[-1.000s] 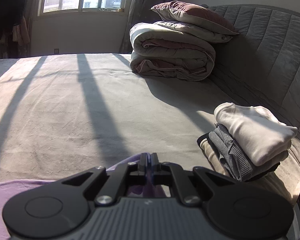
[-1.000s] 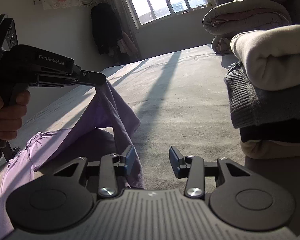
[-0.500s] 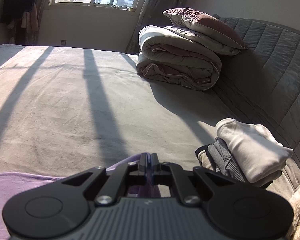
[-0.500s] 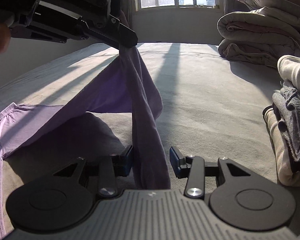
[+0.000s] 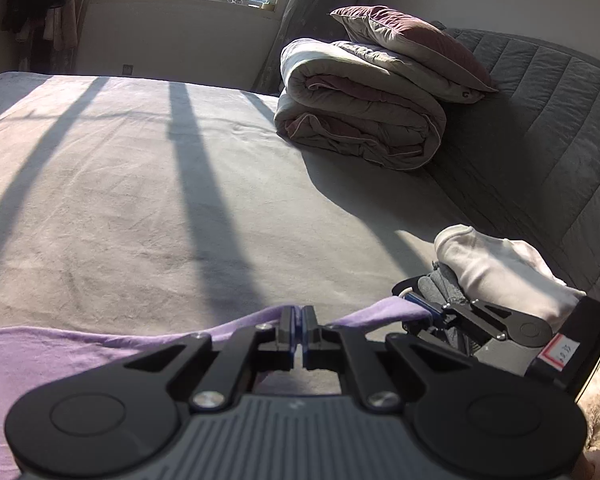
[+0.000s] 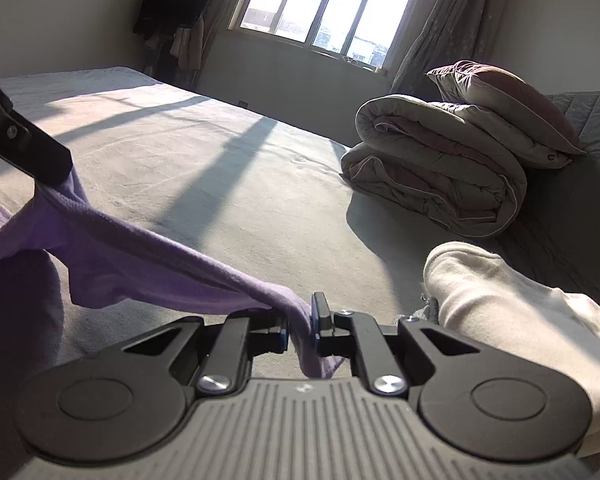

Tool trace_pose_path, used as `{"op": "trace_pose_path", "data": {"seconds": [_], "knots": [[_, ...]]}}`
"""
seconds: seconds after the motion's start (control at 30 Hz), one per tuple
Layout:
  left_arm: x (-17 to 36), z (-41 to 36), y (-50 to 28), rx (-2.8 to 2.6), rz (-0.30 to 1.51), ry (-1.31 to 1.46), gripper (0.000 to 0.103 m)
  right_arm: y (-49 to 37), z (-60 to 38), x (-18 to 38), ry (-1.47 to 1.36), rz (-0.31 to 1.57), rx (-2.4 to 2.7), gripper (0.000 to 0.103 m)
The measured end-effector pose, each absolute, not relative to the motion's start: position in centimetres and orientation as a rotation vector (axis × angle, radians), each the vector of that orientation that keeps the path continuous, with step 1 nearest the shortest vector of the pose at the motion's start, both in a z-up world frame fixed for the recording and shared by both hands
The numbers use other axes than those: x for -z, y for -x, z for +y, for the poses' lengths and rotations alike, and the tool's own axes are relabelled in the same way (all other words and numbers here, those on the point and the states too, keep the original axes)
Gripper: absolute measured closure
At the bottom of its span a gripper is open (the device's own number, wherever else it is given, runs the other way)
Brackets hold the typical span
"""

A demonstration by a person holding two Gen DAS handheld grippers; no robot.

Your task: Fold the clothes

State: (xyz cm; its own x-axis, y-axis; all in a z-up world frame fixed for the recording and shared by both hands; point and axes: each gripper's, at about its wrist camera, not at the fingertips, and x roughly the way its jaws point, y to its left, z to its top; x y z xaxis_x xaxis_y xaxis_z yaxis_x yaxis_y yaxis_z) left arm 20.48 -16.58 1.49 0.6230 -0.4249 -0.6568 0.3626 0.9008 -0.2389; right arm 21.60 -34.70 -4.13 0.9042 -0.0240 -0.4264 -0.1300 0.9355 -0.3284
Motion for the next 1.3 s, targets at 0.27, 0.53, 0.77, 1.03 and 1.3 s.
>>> {"op": "trace_pose_path", "data": {"seconds": [0.27,0.53,0.77,1.03,1.3], "knots": [[3.7,-18.6,-17.1,0.573,0.935,-0.140,0.100,-15.2,-35.7,7.8,0.436,0.497,-0.129,0.091],[2.5,-19.9,-17.2,0.659,0.939,-0.297,0.082,-12.1,-40.3,8.8,0.237,0.606,-0.132,0.090],[1.8,-24.1,-20.4,0.696,0.808,-0.302,0.058,-11.0,-44.9,7.8,-0.017,0.638,-0.240,0.082],[4.2,-29.6,-22.5,0.818,0.759,-0.400,0.055,-11.3,-46.2,8.1,-0.156,0.634,-0.251,0.082],[4.4,-30.4,-22.5,0.823,0.735,-0.425,0.083,-11.9,-46.9,8.8,-0.240,0.645,-0.264,0.082]]}}
